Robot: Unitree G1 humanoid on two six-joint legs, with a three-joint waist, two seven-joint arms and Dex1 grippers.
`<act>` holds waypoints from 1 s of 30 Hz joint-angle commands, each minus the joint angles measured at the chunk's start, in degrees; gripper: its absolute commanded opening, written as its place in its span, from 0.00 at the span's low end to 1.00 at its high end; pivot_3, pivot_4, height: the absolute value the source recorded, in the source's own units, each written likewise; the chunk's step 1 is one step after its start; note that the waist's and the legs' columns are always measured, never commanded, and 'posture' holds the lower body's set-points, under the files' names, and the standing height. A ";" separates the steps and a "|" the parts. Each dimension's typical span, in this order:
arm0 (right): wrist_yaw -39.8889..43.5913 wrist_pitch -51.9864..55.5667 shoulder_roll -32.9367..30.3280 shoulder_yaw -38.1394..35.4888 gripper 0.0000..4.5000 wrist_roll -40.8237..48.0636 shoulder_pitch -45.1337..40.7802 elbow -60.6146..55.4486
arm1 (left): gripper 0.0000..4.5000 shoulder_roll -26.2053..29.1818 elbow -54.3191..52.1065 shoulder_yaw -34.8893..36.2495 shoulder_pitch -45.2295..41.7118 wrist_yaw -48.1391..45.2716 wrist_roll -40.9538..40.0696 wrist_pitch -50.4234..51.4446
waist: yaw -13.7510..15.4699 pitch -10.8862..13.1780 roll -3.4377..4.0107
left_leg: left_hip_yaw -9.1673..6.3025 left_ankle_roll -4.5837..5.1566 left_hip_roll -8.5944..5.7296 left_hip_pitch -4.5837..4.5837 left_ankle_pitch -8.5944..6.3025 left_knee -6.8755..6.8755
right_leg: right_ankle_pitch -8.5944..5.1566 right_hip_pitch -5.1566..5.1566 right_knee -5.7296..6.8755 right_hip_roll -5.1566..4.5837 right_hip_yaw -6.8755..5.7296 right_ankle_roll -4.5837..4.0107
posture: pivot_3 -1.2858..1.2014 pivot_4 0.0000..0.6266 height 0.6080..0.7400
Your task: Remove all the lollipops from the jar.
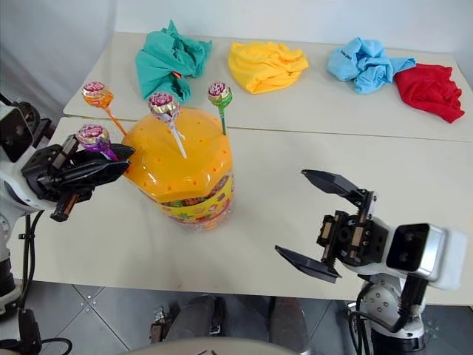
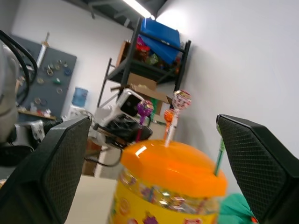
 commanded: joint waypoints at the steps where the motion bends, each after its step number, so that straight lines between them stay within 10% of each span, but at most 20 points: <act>1: -1.72 0.37 0.68 1.42 1.00 0.40 -0.76 -2.19 | 0.00 -0.97 -0.54 1.64 -2.55 2.71 -7.53 2.85 | 0.00 0.00 0.00 | -0.01 0.00 0.00 0.00 0.00 0.00 | 0.00 0.00 0.00 0.00 0.00 0.00 | 0.52 0.24 1.00; 14: 7.22 1.19 -5.85 2.54 1.00 -2.57 -8.75 5.50 | 0.00 3.27 -1.14 17.49 10.02 16.25 -23.97 10.01 | -1.15 0.00 0.01 | -0.02 0.00 0.04 0.06 0.00 -0.01 | 0.00 0.01 0.03 0.01 0.04 -0.01 | 0.52 0.24 1.00; 22: 17.33 8.94 -16.39 3.17 1.00 -2.92 -17.54 15.80 | 0.00 1.22 1.00 27.96 34.38 16.29 -9.55 6.39 | -0.86 0.04 0.08 | -0.02 0.01 0.02 0.01 -0.03 -0.07 | -0.01 0.00 -0.10 -0.02 0.01 -0.03 | 0.52 0.24 1.00; 30: 15.31 14.05 -19.37 3.10 1.00 -4.66 -15.46 13.73 | 0.00 -0.29 1.07 16.00 41.37 17.57 14.41 -4.91 | 0.81 0.00 -0.04 | 0.09 0.04 -0.04 -0.03 -0.11 -0.04 | -0.02 0.01 -0.23 -0.07 0.05 -0.04 | 0.52 0.24 1.00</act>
